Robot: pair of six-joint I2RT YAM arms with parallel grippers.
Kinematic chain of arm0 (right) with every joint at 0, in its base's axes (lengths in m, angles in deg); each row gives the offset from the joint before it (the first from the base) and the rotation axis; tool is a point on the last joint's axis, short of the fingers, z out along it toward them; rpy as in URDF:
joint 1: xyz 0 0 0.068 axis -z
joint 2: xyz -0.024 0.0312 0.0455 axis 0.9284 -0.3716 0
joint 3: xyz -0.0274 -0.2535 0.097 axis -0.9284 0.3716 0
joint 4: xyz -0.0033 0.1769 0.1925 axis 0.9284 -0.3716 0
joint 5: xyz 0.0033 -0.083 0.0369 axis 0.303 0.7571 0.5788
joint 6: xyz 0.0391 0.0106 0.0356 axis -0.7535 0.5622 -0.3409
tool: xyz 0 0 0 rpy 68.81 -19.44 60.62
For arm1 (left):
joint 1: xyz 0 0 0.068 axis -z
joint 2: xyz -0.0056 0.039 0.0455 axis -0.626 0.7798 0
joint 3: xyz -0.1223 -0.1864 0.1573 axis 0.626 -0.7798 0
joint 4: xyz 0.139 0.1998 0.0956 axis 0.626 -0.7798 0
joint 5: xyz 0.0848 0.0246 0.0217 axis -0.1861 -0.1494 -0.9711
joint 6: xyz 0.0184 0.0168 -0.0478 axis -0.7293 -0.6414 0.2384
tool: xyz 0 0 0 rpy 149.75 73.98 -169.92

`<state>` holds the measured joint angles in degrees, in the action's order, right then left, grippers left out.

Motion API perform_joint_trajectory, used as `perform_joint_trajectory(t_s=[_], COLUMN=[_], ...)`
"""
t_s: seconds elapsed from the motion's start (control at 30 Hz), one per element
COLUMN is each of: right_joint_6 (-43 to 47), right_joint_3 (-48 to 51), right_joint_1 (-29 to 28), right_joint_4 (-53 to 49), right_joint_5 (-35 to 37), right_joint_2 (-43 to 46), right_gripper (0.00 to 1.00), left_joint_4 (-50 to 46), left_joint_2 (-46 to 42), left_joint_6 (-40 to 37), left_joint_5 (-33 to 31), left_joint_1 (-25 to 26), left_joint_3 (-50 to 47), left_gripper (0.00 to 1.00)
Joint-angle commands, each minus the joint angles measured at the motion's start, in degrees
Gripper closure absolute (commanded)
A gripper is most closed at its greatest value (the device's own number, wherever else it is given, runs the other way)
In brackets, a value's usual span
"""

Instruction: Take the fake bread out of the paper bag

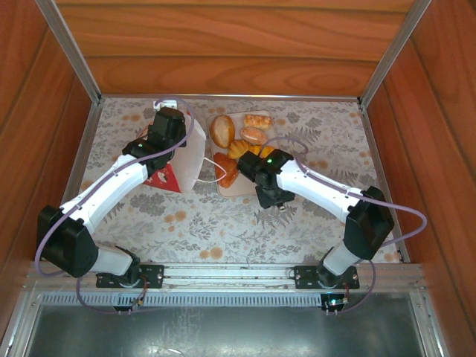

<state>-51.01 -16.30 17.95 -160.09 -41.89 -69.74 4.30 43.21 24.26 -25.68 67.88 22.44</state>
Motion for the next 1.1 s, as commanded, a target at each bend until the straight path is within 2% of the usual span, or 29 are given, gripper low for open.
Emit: perform_joint_trajectory(t_s=[0.0, 0.37, 0.57, 0.8, 1.07], right_joint_6=[-0.15, -1.58, -5.98, -4.52, -2.02], right_joint_3=[-1.83, -2.23, 0.53, 7.2, 9.72], right_joint_1=[-0.39, -0.29, 4.16, 12.35, 13.15], right_joint_4=[-0.56, 0.96, -0.31, 4.9, 10.32], right_joint_5=[-0.06, -0.21, 1.77, -4.58, -10.02], right_joint_2=[2.56, 8.32, 11.65, 14.99, 13.85], right_gripper=[0.47, 0.46, 0.49, 0.53, 0.53], left_joint_4=[0.33, 0.35, 0.34, 0.36, 0.31], left_joint_2=[0.19, 0.08, 0.0, -0.48, -0.88], left_joint_6=[0.85, 0.83, 0.92, 1.11, 1.15], left_joint_5=[0.62, 0.7, 0.77, 0.8, 0.61], left_joint_1=[-0.61, -0.57, -0.58, -0.56, -0.56], left_joint_3=[0.85, 0.94, 0.69, 0.08, -0.29], left_gripper=[1.0, 1.0, 1.0, 1.0, 1.0])
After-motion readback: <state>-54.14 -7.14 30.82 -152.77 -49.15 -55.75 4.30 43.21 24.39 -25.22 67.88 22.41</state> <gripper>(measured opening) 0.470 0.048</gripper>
